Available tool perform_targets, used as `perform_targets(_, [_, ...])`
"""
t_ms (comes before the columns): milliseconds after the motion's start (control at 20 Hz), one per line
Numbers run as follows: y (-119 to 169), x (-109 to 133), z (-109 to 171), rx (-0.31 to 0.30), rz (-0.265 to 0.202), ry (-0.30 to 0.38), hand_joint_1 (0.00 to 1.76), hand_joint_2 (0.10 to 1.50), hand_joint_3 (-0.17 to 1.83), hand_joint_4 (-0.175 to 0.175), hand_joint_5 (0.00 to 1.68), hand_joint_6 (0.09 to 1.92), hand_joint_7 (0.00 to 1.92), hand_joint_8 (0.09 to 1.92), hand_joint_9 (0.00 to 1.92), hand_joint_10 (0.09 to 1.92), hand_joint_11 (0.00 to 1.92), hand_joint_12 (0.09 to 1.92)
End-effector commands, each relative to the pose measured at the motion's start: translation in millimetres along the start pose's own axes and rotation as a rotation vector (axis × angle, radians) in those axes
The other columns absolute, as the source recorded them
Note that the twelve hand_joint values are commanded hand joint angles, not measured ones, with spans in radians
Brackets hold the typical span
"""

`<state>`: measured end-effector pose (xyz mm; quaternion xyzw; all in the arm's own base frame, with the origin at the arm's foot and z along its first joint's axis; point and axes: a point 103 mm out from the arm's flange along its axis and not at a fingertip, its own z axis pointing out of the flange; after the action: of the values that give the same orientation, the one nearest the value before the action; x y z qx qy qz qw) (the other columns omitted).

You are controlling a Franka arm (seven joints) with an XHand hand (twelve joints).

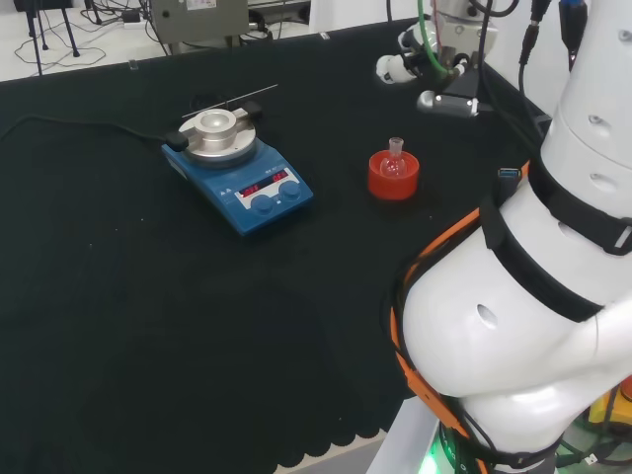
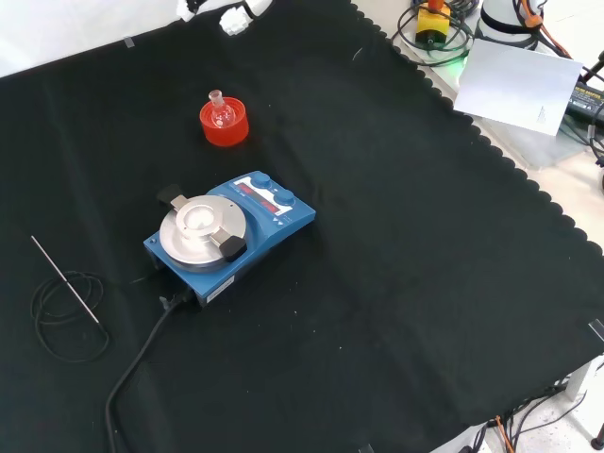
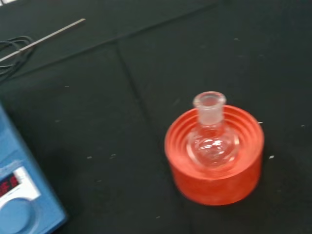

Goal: Pick up the round-bottom flask.

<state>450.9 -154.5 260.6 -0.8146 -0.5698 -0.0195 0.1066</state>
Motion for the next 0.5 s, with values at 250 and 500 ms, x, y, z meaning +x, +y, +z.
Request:
perform_targets(250, [66.2,-24.8,69.7,-0.04,0.03,0.117,0.58,1.04,0.24,-0.061,0.43,0.09,0.27,0.6,0.39,0.68,0.0,1.28])
perform_targets(500, [77.1,-28.5,95.5,-0.01,0.036,0.124,0.63,0.91,0.42,-0.063,0.46,0.09,0.28,0.62,0.4,0.68,0.0,1.3])
